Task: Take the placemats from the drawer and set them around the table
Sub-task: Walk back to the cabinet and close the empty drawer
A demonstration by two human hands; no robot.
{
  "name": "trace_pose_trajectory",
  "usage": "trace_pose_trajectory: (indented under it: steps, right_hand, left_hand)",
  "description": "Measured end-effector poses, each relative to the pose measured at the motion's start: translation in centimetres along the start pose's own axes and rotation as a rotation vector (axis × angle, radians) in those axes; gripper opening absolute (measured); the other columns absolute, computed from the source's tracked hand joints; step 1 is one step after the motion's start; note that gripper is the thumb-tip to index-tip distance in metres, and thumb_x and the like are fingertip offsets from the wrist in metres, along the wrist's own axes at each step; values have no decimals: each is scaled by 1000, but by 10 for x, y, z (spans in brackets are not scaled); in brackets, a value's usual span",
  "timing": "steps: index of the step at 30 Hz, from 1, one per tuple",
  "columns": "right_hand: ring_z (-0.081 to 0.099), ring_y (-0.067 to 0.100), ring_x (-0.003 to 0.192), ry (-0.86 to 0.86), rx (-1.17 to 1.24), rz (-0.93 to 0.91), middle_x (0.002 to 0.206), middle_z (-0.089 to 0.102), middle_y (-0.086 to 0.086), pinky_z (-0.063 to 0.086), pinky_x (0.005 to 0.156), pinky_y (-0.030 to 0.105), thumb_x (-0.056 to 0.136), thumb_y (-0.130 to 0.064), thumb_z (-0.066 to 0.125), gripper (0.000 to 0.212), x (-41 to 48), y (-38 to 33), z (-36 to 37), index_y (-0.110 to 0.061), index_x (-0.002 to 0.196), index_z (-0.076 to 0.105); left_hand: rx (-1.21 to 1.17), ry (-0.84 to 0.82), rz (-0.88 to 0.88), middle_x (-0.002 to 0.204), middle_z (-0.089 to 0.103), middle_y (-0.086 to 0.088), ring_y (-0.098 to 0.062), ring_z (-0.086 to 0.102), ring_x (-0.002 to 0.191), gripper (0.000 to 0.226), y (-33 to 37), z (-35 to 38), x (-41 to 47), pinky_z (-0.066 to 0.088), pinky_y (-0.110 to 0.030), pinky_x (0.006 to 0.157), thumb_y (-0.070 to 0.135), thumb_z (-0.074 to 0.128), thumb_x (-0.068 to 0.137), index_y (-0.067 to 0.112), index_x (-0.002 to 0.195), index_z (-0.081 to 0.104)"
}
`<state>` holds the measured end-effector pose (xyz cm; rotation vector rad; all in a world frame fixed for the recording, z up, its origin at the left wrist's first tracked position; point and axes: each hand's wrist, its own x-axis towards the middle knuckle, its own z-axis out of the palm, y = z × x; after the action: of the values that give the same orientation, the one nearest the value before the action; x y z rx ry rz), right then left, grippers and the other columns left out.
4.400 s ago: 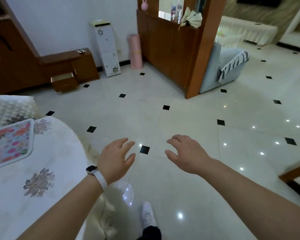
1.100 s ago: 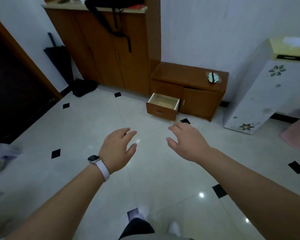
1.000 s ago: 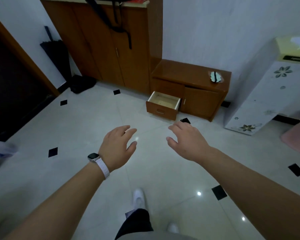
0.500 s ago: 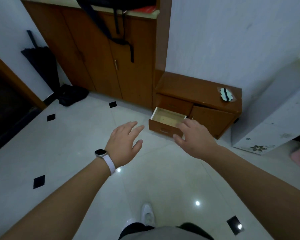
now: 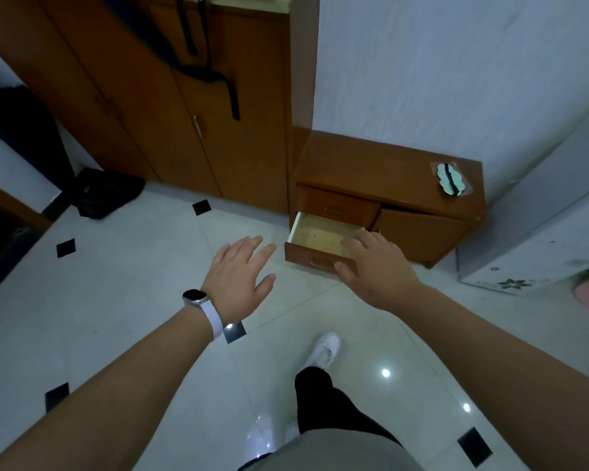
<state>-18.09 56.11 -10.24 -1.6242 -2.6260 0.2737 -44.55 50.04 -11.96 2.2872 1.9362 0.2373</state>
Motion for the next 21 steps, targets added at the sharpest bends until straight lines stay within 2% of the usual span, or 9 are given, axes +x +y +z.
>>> trace_pose_trajectory:
  steps: [3, 11, 15, 21]
  right_hand:
    - [45, 26, 124, -39, 20, 14, 136, 50, 5, 43, 94, 42, 95, -48, 44, 48, 42, 23, 17, -17, 131, 53]
    - [42, 27, 126, -105, 74, 35, 136, 48, 6, 38, 98, 43, 95, -49, 43, 49, 153, 65, 41, -17, 132, 49]
    - [42, 28, 126, -110, 78, 37, 135, 50, 8, 39, 97, 44, 93, -48, 44, 50, 190, 79, 43, -16, 131, 52]
    - [39, 28, 130, -150, 96, 137, 141, 45, 9, 38, 101, 45, 94, -47, 43, 50, 219, 95, 69, -16, 132, 49]
  left_hand:
    - [29, -36, -14, 154, 38, -11, -30, 35, 141, 60, -15, 10, 44, 25, -48, 115, 42, 53, 95, 21, 150, 37]
    - [69, -180, -19, 163, 15, -10, -28, 17, 149, 64, -43, 35, 145, 22, -46, 118, 46, 47, 97, 22, 154, 27]
    - [64, -176, 3, 161, 22, -13, -31, 24, 147, 64, -54, 44, 190, 26, -49, 116, 43, 52, 96, 19, 151, 34]
    - [35, -260, 52, 159, 27, -14, -33, 28, 145, 63, -79, 82, 243, 28, -51, 114, 41, 54, 94, 19, 151, 36]
